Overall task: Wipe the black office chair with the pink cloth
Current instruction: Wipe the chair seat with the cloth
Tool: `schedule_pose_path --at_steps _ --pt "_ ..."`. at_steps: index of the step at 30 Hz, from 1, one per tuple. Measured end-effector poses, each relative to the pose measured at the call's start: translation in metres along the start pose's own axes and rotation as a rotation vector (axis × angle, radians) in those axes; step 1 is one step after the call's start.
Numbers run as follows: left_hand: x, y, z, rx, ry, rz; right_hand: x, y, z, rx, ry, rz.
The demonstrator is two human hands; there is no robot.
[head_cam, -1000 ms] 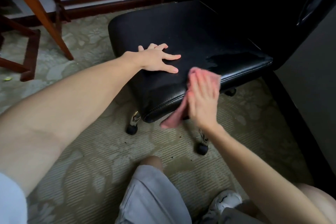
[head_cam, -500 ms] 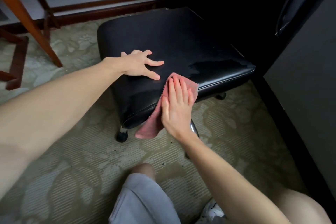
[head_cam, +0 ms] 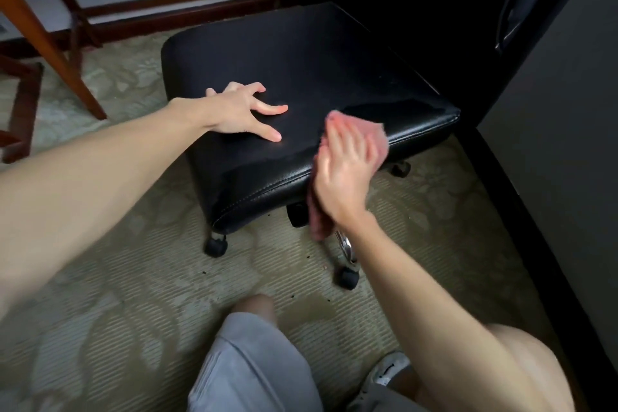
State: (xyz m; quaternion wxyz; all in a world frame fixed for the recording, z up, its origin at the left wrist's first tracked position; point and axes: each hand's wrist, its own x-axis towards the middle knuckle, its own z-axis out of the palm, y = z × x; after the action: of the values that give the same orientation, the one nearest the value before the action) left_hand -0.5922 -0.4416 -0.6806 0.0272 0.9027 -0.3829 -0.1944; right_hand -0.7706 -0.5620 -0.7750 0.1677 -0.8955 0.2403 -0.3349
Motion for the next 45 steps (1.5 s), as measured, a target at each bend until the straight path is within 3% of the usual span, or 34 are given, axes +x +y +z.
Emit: schedule_pose_path --at_steps 3,7,13,18,20,26,29,32,38,42,45 --pt "0.005 -0.006 -0.001 0.036 -0.008 0.003 -0.020 -0.029 0.006 0.024 -0.008 -0.075" --pt "0.011 -0.013 -0.003 0.021 -0.035 0.002 -0.004 0.001 -0.001 -0.031 -0.028 -0.127" --pt "0.012 -0.013 0.000 -0.001 -0.027 -0.003 0.063 0.112 -0.031 -0.132 -0.028 0.266" --pt "0.010 -0.008 0.005 -0.039 -0.004 -0.008 0.085 0.109 -0.029 -0.110 -0.004 0.486" --pt "0.008 -0.006 0.006 -0.057 0.002 -0.008 0.076 0.090 -0.025 -0.147 -0.042 0.422" --pt "0.005 0.000 -0.001 -0.045 -0.016 -0.016 0.039 -0.004 -0.008 -0.224 -0.238 -0.028" --pt "0.004 0.000 -0.004 -0.036 -0.022 -0.022 0.044 -0.013 -0.007 -0.216 -0.405 -0.120" --pt "0.004 -0.003 -0.003 -0.061 -0.016 -0.010 0.066 0.008 -0.009 -0.220 -0.467 -0.138" --pt "0.004 -0.004 0.001 -0.072 0.006 0.003 0.103 0.110 -0.045 -0.284 -0.329 0.328" --pt "0.004 0.002 0.004 -0.071 0.016 0.004 0.090 0.097 -0.030 -0.218 -0.109 0.429" --pt "0.006 0.003 0.002 -0.088 0.001 0.003 0.067 0.058 -0.020 -0.147 -0.054 0.385"
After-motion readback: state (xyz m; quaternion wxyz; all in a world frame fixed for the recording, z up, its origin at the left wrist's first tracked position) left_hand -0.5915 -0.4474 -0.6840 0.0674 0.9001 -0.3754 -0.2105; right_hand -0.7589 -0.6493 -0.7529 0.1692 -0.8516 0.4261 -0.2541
